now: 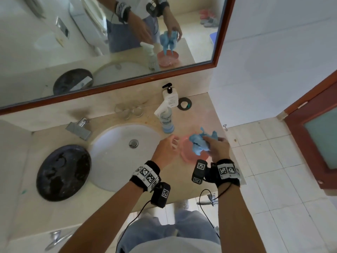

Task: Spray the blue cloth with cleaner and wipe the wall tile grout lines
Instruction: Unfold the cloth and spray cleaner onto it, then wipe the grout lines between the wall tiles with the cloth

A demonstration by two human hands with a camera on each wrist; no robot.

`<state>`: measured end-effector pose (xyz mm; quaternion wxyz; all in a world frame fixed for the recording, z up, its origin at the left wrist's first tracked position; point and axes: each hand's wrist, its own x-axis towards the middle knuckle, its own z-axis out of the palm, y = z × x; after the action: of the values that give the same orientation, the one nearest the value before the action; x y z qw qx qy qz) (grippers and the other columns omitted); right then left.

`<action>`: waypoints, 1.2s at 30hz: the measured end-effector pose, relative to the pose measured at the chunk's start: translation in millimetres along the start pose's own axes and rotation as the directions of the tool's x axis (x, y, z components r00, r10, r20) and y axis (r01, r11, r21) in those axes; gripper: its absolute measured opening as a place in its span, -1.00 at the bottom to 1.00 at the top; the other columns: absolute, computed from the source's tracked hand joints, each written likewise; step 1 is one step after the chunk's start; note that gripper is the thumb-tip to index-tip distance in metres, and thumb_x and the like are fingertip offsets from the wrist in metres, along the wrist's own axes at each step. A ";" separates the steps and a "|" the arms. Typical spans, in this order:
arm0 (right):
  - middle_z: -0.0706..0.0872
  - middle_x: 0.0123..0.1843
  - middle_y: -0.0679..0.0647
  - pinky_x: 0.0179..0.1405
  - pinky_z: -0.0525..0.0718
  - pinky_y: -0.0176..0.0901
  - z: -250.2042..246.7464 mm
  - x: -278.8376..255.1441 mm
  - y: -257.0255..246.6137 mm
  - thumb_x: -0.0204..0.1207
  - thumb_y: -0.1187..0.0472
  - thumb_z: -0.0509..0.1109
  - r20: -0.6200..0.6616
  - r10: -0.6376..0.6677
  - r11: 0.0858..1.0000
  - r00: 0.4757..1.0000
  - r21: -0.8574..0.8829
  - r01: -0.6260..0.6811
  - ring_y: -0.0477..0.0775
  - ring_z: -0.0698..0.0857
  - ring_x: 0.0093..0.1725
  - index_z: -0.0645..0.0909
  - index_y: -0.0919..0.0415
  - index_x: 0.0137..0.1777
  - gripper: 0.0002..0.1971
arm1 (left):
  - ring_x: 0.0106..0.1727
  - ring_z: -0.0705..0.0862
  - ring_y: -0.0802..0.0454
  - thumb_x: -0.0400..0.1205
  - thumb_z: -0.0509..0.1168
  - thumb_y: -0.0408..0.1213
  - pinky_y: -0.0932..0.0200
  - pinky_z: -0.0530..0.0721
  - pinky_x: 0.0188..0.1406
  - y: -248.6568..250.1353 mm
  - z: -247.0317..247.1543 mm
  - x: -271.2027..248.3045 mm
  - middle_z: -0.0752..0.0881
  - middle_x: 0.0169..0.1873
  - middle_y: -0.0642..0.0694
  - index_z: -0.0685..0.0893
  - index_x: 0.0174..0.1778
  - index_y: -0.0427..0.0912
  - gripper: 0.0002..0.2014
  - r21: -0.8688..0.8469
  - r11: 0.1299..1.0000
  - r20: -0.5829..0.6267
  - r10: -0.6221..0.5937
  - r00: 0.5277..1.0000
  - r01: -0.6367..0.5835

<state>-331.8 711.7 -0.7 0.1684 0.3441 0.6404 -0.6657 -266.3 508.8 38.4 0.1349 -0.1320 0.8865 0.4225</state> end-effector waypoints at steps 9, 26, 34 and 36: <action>0.77 0.26 0.39 0.08 0.86 0.06 56.5 -48.9 21.4 0.68 0.20 0.49 0.544 0.215 0.935 0.811 0.127 -0.332 0.24 0.79 0.21 0.67 0.42 0.31 -0.68 | 0.04 0.78 0.11 0.50 0.64 -0.03 0.08 0.80 0.09 -8.9 -35.8 -59.0 0.77 0.12 0.08 0.70 0.32 -0.07 -0.49 -0.113 0.994 -0.169 -0.022 0.985 0.002; 0.80 0.31 0.36 0.48 0.68 0.23 209.9 -353.9 108.0 0.66 0.11 0.53 0.896 0.172 0.984 0.410 -0.172 -0.038 0.28 0.80 0.34 0.67 0.44 0.40 -0.55 | 0.21 0.72 -0.02 0.60 0.50 -0.23 -0.02 0.72 0.26 -135.4 -182.6 -332.2 0.75 0.25 -0.06 0.71 0.40 -0.16 -0.58 0.118 0.990 -0.661 0.017 0.750 0.081; 0.87 0.19 0.22 0.37 0.75 0.25 251.0 -519.5 191.0 0.62 0.30 0.54 0.954 0.298 0.908 0.014 -0.288 0.303 0.20 0.85 0.23 0.72 0.20 0.28 -0.74 | 0.26 0.72 0.04 0.66 0.40 -0.35 0.04 0.68 0.35 -210.2 -218.8 -520.8 0.78 0.26 0.01 0.74 0.41 -0.11 -0.63 0.054 0.962 -0.844 -0.099 0.527 0.267; 0.87 0.19 0.22 0.38 0.74 0.19 264.9 -559.7 207.1 0.62 0.37 0.49 0.940 0.317 0.900 -0.124 -0.257 0.352 0.17 0.85 0.21 0.73 0.20 0.28 -0.74 | 0.26 0.73 0.12 0.64 0.34 -0.42 0.21 0.65 0.32 -225.5 -229.6 -565.7 0.79 0.28 0.02 0.77 0.39 -0.12 -0.60 0.024 0.958 -0.889 -0.110 0.445 0.285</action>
<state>137.1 308.5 208.7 0.6523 -0.3311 0.4264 -0.5320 308.4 259.4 215.2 -0.2806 -0.4206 0.8397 0.1982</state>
